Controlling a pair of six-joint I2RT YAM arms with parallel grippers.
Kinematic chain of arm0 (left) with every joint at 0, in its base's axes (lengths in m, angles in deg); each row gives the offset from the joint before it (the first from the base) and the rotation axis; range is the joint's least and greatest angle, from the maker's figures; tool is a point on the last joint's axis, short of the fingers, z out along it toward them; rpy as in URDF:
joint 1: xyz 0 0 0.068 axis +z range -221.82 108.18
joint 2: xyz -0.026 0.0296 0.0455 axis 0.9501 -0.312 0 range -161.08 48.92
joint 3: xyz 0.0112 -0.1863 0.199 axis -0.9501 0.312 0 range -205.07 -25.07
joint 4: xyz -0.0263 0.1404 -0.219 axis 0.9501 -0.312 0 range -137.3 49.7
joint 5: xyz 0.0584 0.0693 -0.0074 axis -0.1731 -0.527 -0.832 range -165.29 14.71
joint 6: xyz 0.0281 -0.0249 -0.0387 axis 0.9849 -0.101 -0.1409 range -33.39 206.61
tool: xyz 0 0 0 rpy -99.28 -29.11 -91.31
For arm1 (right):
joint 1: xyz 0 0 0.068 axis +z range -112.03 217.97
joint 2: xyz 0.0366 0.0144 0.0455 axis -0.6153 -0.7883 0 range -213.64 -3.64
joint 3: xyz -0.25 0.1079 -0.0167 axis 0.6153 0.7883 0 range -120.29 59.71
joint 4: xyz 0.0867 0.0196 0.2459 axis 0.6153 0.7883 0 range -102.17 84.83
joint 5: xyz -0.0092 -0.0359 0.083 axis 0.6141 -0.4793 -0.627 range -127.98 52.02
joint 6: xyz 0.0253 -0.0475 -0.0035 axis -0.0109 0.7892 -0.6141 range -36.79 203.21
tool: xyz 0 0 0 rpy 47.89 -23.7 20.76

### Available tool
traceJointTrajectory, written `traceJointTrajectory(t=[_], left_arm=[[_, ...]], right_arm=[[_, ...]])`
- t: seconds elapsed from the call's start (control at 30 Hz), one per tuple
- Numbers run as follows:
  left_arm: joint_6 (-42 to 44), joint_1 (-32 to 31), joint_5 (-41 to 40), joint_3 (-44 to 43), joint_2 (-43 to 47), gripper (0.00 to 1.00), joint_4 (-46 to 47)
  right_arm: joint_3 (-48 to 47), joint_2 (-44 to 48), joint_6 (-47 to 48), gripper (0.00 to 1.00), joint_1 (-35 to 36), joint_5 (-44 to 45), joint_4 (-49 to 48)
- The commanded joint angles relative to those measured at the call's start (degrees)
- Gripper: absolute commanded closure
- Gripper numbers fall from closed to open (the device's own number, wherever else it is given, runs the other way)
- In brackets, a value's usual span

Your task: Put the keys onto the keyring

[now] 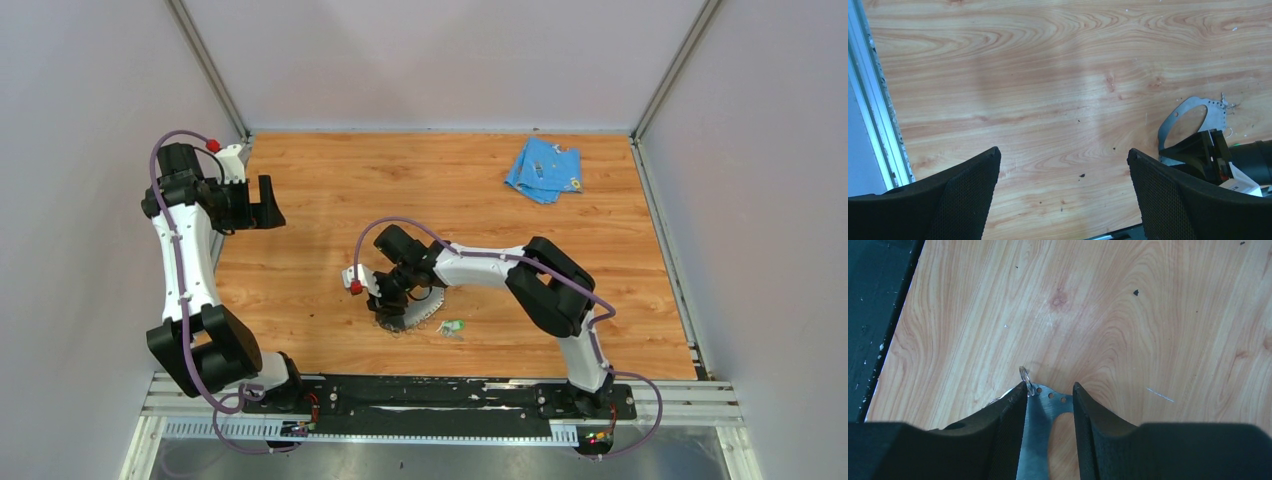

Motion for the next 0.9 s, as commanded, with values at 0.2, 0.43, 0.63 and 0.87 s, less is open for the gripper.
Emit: traceJointTrajectory(t=[0.2, 0.43, 0.63, 0.87], left_arm=[[0.91, 0.38, 0.81, -1.21, 0.90, 0.00, 0.78], [0.98, 0.38, 1.56, -1.52, 1.18, 0.00, 0.76], [3.49, 0.32, 7.69, -3.85, 2.29, 0.00, 0.76], [6.42, -0.56, 21.19, -10.69, 6.09, 0.01, 0.77]], right_arm=[[-1.81, -2.86, 0.92, 0.65, -0.52, -2.37, 2.81], [-2.02, -3.07, 0.87, 0.99, -0.52, -2.69, 3.18], [-3.82, -1.03, -2.78, 1.00, -0.75, -1.72, 2.89], [3.61, 12.67, -13.38, 1.00, -1.08, 2.06, -9.38]])
